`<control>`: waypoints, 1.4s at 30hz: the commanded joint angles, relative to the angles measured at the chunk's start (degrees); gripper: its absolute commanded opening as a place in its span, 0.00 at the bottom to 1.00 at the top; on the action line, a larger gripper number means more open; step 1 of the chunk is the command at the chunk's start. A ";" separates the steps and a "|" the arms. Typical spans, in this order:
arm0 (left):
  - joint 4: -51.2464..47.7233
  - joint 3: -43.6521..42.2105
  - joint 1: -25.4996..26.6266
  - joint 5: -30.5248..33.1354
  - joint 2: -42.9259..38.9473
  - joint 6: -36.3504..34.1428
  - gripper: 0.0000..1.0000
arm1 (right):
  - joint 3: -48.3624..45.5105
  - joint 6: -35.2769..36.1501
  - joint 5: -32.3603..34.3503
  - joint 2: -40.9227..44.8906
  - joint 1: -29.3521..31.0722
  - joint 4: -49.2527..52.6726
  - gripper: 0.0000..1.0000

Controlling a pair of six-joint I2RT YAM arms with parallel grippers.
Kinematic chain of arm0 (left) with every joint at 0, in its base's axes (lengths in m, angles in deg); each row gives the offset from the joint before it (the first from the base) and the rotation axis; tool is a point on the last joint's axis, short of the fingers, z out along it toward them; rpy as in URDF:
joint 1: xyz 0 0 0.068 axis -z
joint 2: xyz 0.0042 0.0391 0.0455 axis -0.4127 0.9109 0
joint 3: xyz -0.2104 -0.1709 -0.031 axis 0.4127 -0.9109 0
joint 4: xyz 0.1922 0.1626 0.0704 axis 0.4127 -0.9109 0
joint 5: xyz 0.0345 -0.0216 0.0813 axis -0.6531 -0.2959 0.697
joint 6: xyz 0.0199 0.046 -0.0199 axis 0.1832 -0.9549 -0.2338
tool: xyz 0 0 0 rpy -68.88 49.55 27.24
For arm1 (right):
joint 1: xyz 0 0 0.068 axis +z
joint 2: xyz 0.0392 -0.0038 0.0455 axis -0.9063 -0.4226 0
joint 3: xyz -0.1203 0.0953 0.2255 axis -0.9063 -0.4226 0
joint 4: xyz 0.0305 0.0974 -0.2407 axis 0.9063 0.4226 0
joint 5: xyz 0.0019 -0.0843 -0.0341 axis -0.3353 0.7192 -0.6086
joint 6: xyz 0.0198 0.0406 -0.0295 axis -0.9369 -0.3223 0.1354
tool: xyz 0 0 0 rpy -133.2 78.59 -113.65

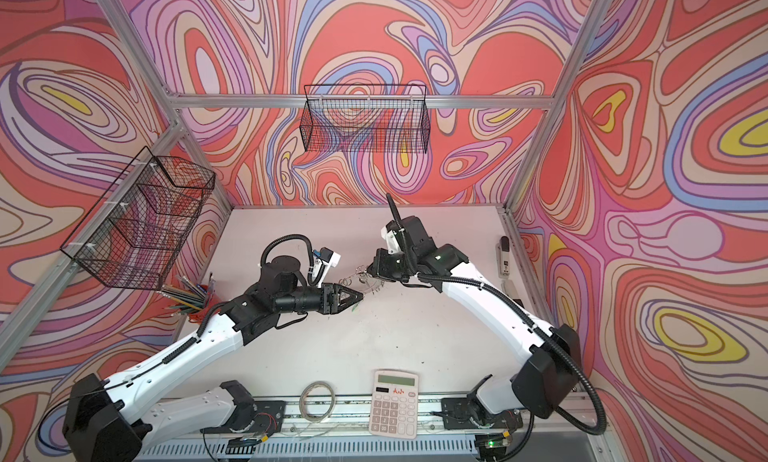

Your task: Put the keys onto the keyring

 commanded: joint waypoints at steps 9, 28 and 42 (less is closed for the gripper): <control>10.21 -1.24 -0.01 5.90 4.02 -7.41 0.63 | 5.26 -1.19 -5.80 2.32 -0.29 2.92 0.00; 18.52 -2.20 -0.18 6.47 4.87 -10.14 0.65 | 5.63 -1.92 -10.97 2.16 -0.38 1.87 0.00; 16.23 -4.31 -0.65 6.57 0.65 -8.67 0.24 | 5.77 -0.71 -11.88 1.49 -1.17 1.75 0.00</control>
